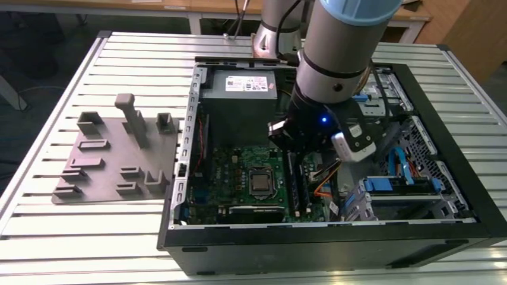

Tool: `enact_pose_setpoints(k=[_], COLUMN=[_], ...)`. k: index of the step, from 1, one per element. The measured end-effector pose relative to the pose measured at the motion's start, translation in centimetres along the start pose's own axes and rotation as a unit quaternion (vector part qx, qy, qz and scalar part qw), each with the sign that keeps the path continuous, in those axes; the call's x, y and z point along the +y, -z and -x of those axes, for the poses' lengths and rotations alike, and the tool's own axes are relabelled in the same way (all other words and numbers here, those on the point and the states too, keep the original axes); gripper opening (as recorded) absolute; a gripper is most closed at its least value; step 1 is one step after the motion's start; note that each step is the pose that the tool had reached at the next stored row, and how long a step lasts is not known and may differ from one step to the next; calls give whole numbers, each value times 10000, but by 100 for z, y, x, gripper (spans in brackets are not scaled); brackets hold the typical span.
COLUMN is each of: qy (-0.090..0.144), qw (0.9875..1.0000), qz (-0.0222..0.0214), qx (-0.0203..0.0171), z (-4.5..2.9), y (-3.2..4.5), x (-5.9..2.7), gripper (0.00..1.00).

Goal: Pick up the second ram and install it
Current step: 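Press down the second ram until it locks into place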

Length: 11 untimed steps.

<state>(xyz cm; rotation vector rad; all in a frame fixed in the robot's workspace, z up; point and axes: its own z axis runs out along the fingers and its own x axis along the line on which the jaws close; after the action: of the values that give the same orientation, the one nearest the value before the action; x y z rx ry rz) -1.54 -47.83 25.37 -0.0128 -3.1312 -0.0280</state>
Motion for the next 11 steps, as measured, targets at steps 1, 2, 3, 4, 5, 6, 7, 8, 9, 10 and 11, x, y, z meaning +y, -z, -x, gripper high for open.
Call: enact_pose_setpoints(k=[1,2,3,4,5,6,7,8,9,10,11], qy=[0,0,-1,0,0,0,0,0,0,0,0], qw=[10000,10000,10000,10000,10000,10000,10000,10000,10000,10000,10000], qz=[11,17,16,16,18,17,17,18,18,17,17], qx=[0,0,0,0,0,0,0,0,0,0,0], z=[0,0,0,0,0,0,0,0,0,0,0], y=[-17,-36,-53,-72,-92,-110,-128,-148,-167,-185,-205], x=[6,16,33,54,81,112,144,180,217,254,288], gripper=[10,10,10,10,10,10,10,10,10,10,10])
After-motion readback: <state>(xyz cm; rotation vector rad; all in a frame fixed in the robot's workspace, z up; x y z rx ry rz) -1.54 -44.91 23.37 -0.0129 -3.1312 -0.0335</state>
